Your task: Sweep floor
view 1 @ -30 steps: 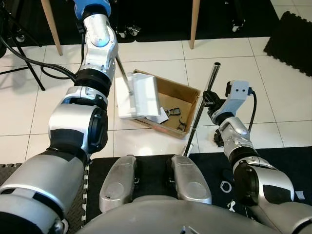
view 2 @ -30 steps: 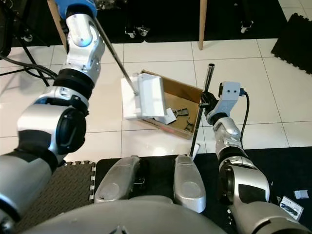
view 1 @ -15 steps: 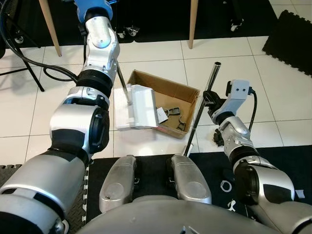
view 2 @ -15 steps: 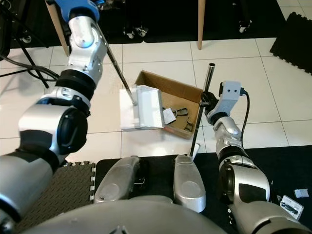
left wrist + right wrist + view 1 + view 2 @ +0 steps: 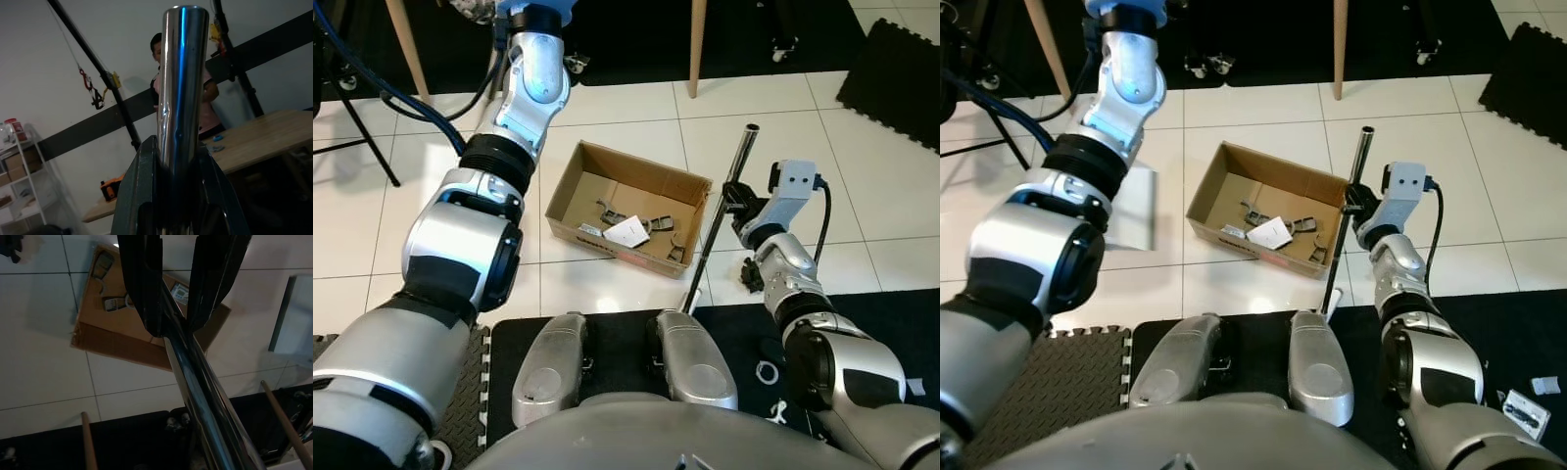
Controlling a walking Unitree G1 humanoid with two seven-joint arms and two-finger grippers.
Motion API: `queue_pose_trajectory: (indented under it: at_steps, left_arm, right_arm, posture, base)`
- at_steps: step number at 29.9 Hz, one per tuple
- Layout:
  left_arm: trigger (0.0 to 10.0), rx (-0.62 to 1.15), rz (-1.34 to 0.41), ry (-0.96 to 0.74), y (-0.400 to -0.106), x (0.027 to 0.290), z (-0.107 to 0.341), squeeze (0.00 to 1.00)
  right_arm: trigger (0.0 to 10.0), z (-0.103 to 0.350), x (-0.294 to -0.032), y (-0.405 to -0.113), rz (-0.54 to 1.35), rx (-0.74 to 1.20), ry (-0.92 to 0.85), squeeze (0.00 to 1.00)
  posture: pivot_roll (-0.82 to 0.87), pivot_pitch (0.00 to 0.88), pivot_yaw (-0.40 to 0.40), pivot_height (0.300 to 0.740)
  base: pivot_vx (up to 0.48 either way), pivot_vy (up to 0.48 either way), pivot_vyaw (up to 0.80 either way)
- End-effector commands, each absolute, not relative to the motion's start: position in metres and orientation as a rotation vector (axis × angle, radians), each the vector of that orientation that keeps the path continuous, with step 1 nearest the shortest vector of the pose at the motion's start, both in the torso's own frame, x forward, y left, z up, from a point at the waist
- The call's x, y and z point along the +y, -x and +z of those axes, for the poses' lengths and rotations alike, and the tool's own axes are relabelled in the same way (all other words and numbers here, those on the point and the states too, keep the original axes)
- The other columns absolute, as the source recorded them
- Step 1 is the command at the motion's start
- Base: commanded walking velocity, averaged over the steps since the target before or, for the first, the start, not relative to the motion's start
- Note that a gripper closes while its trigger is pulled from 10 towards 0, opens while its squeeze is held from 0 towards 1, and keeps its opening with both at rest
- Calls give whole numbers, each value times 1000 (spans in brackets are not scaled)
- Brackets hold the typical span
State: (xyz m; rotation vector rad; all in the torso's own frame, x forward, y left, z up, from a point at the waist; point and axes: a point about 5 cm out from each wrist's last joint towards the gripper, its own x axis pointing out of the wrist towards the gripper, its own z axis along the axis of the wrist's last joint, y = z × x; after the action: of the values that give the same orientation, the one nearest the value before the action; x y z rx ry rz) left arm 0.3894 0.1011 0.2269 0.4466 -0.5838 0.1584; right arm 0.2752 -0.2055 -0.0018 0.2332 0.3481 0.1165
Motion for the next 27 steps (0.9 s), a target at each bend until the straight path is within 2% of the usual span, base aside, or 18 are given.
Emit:
queue_pose_trajectory:
  at_steps: [1,12,13,16,17,19,21,23,27]
  left_arm:
    - [10000,-626,159,-367,-389,97,241,0]
    - [10000,-571,235,-287,-390,107,235,0]
    - [10000,-630,213,-370,-388,102,238,0]
    - [10000,-661,191,-389,-386,97,240,0]
    - [10000,-625,199,-308,-387,97,241,0]
    - [10000,-615,201,-279,-388,97,241,0]
    - [10000,-638,201,-316,-387,96,243,0]
    - [10000,-709,174,-432,-384,89,246,0]
    - [10000,-658,173,-341,-386,90,245,0]
  right_arm:
    - [10000,-10,-206,-268,97,389,-256,0]
    - [10000,-10,-206,-268,97,392,-258,0]
    - [10000,-10,-206,-268,97,392,-258,0]
    - [10000,-10,-206,-268,97,393,-258,0]
    - [10000,-10,-206,-268,97,393,-258,0]
    - [10000,-10,-206,-268,97,392,-260,0]
    - [10000,-10,-206,-268,96,392,-261,0]
    - [10000,-10,-206,-268,95,392,-261,0]
    - [10000,-11,-207,-267,93,395,-261,0]
  posture:
    - [-62,16,8,740]
    - [-58,17,5,740]
    - [-56,17,4,740]
    - [-54,17,4,740]
    - [-55,17,5,740]
    - [-55,17,5,740]
    - [-60,16,5,740]
    - [-60,16,5,740]
    - [-59,15,7,740]
  base:
    - [0,0,0]
    - [0,0,0]
    - [0,0,0]
    - [0,0,0]
    - [0,0,0]
    - [0,0,0]
    - [0,0,0]
    - [0,0,0]
    - [0,0,0]
